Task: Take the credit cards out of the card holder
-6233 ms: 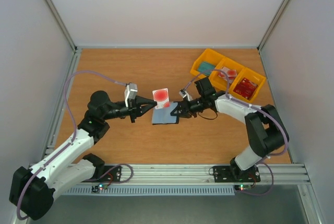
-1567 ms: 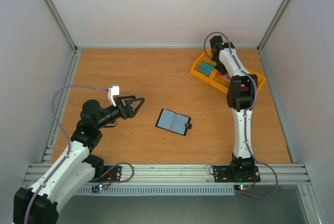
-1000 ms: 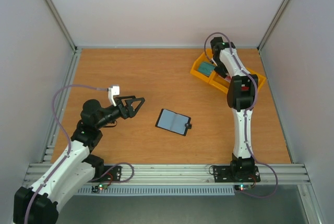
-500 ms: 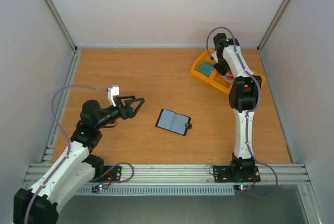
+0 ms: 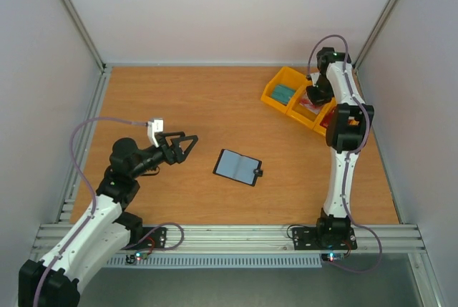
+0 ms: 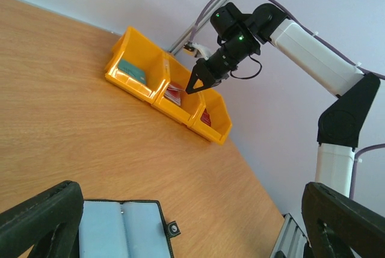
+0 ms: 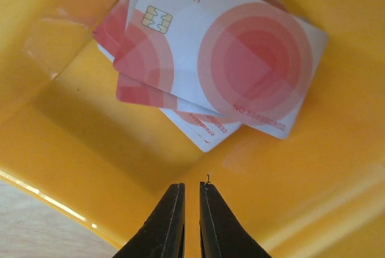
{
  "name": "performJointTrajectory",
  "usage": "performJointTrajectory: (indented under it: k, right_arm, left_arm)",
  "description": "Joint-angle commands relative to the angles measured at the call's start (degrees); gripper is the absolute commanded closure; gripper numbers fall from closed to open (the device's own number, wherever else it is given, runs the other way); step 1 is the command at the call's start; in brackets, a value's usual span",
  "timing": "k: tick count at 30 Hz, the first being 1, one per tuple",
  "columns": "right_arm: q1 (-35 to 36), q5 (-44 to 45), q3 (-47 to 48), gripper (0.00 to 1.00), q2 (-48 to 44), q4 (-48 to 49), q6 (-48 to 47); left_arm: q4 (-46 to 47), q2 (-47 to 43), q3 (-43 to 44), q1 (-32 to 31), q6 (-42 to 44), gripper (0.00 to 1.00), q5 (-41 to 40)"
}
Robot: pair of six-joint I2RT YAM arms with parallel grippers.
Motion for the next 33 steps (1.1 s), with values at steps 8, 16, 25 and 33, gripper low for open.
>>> performJointTrajectory:
  k: [8,16,25,33]
  right_arm:
    - [-0.18,-5.79,12.03,0.92,10.64,-4.91,4.9]
    - [-0.18,-8.33,15.2,0.92,12.62,-1.0,6.65]
    - [-0.18,-13.81,16.72,0.91,12.42,3.45,10.42]
    - [-0.18,-16.72,14.37,0.89,6.55,1.73,9.72]
  left_arm:
    - [1.1,0.98,-0.35,0.35,1.13,0.01,-1.0]
    - [0.63,1.52,0.18,0.3,2.26,0.01,-0.95]
    - [-0.13,1.06,0.24,0.42,3.05,0.01,-1.13]
    - [-0.62,-0.12,-0.49,0.52,3.24,0.01,-2.02]
